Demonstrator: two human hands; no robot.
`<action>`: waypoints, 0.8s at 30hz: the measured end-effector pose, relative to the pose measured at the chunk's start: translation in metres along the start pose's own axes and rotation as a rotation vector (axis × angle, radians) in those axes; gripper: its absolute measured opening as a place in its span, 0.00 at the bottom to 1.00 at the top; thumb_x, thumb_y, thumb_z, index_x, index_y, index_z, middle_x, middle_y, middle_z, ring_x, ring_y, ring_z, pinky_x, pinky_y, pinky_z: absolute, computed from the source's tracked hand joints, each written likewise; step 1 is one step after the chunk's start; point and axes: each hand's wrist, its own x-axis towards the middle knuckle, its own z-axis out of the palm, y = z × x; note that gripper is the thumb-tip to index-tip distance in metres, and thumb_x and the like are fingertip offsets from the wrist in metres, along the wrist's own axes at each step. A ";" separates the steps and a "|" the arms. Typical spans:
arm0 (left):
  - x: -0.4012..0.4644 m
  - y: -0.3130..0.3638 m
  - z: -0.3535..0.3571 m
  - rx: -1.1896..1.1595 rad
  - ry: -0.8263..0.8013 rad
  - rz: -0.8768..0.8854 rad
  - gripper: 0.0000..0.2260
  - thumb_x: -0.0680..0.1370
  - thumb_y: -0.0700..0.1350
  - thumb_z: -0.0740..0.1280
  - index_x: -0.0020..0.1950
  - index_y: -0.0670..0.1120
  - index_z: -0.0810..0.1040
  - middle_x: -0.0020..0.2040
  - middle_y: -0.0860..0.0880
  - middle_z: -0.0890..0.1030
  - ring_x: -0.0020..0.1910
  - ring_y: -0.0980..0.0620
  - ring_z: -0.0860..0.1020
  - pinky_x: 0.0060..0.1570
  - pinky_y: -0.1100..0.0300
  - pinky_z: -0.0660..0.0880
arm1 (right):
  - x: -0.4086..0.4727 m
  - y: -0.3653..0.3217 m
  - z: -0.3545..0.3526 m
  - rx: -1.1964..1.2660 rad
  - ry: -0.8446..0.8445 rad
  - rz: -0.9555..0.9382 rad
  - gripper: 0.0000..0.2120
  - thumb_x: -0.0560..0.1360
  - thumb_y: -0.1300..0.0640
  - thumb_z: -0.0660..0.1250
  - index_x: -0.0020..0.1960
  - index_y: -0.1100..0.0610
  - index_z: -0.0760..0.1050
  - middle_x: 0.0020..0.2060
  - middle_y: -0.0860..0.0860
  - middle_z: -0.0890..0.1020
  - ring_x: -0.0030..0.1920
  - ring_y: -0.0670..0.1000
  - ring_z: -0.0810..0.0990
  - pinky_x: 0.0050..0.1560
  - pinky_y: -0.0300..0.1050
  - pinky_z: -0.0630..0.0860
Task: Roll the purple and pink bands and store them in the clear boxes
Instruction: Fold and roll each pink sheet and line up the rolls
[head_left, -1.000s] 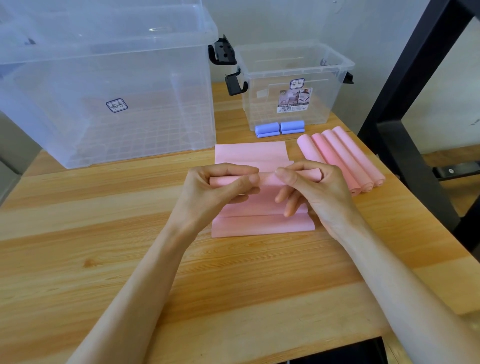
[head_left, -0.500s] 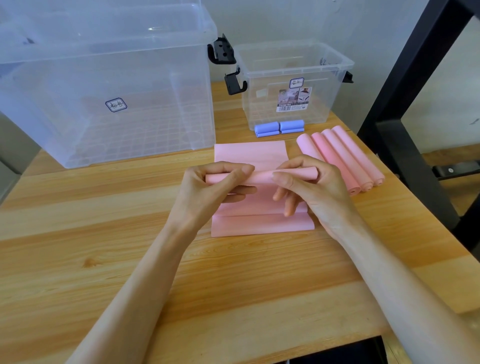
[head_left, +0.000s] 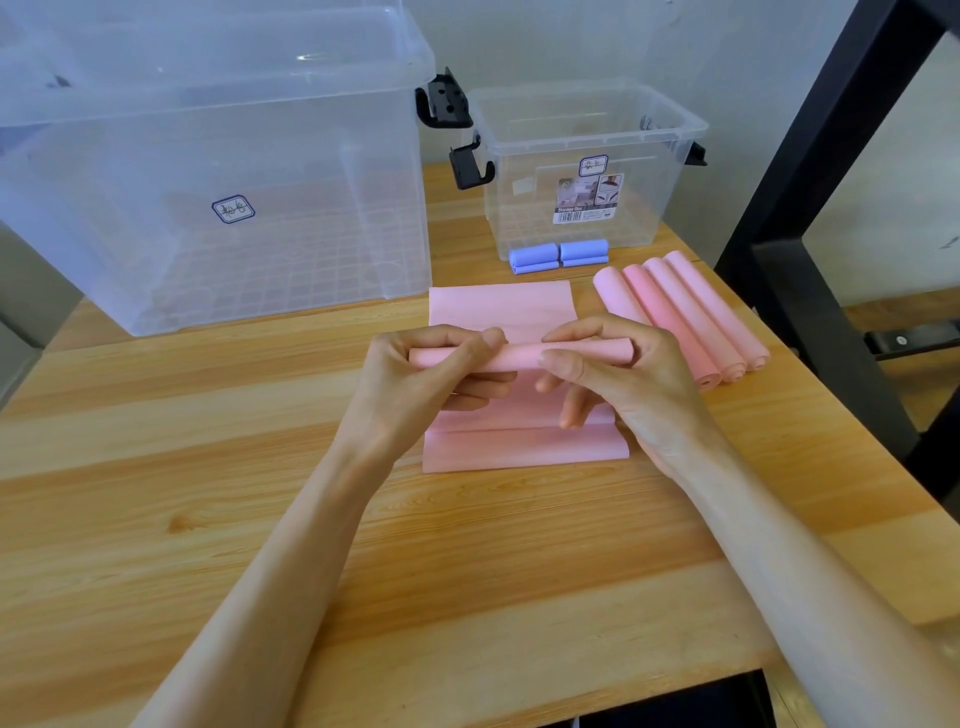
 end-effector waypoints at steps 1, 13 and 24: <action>0.000 0.000 0.000 -0.007 -0.007 0.005 0.09 0.74 0.48 0.71 0.48 0.44 0.85 0.42 0.45 0.87 0.42 0.50 0.86 0.42 0.62 0.81 | 0.000 0.000 0.000 0.000 0.011 -0.001 0.12 0.68 0.56 0.75 0.48 0.62 0.82 0.33 0.58 0.84 0.23 0.54 0.78 0.27 0.42 0.76; 0.000 0.001 -0.001 0.014 0.004 -0.009 0.07 0.77 0.47 0.70 0.46 0.44 0.84 0.40 0.44 0.87 0.40 0.50 0.86 0.41 0.62 0.81 | -0.001 -0.001 0.000 -0.004 0.002 0.013 0.14 0.68 0.54 0.74 0.50 0.59 0.81 0.34 0.58 0.85 0.24 0.54 0.79 0.29 0.43 0.77; 0.000 0.000 -0.002 0.013 -0.031 -0.011 0.08 0.73 0.42 0.74 0.52 0.43 0.84 0.44 0.44 0.87 0.45 0.49 0.86 0.48 0.59 0.82 | -0.001 0.000 0.000 -0.032 0.043 0.020 0.11 0.70 0.52 0.73 0.43 0.60 0.82 0.31 0.58 0.84 0.22 0.53 0.78 0.26 0.39 0.74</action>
